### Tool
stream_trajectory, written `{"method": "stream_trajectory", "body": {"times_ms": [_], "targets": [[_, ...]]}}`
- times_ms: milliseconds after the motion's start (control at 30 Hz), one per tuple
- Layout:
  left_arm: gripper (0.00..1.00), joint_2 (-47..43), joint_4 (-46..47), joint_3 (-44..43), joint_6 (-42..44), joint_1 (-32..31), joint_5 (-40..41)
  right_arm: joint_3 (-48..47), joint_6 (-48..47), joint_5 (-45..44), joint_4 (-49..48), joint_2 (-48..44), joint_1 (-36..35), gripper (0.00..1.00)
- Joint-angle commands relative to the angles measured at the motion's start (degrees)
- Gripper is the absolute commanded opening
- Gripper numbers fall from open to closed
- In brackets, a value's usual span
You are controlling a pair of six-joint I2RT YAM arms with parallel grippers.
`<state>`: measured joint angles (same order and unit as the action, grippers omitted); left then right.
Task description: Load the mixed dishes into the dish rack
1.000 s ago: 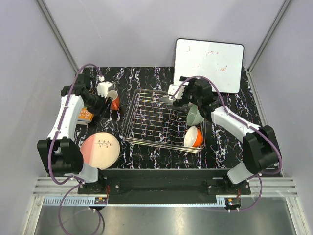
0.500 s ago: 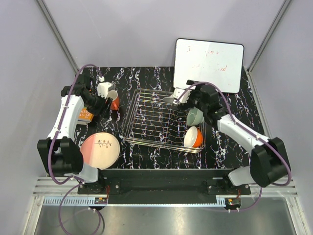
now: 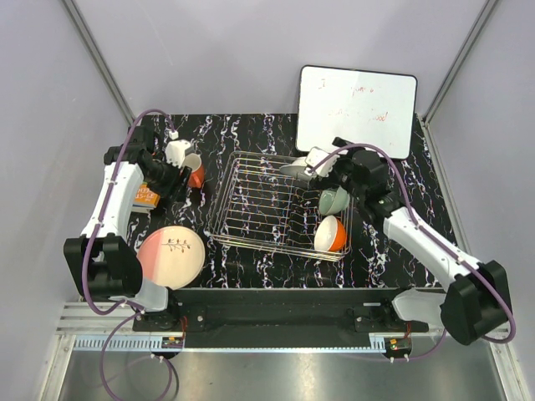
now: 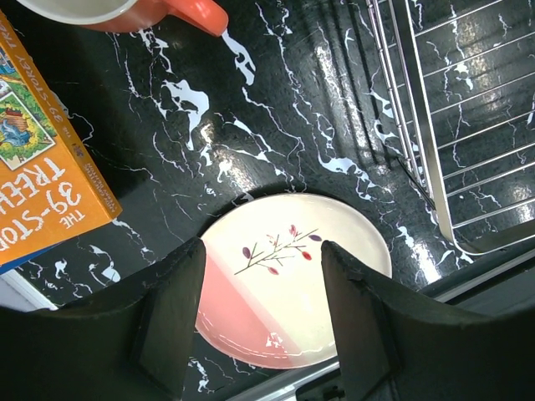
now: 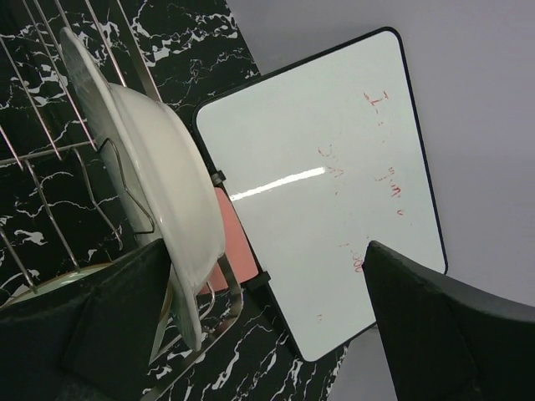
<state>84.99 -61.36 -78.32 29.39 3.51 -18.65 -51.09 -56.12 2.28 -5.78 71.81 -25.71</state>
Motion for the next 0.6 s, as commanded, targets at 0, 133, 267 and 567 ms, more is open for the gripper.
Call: {"method": "stream_trajectory", "body": {"times_ms": [0, 133, 267, 567], "targets": [[0.61, -1.32, 0.19, -3.06, 1.37, 0.62, 1.17, -2.17, 4.35, -7.79, -1.51, -4.84, -1.53, 1.00], [0.61, -1.32, -2.00, -5.25, 2.08, 0.97, 0.02, -1.47, 7.23, -16.16, -6.60, -6.76, -2.32, 1.00], [0.62, -2.20, -5.16, -7.54, 4.01, 3.25, -1.56, -7.96, 23.65, -7.16, -1.88, -9.50, -2.85, 1.00], [0.62, -6.06, -11.58, -7.37, 11.74, 15.01, -2.70, -19.22, 50.14, -12.25, 9.12, -1.42, -13.64, 1.00]]}}
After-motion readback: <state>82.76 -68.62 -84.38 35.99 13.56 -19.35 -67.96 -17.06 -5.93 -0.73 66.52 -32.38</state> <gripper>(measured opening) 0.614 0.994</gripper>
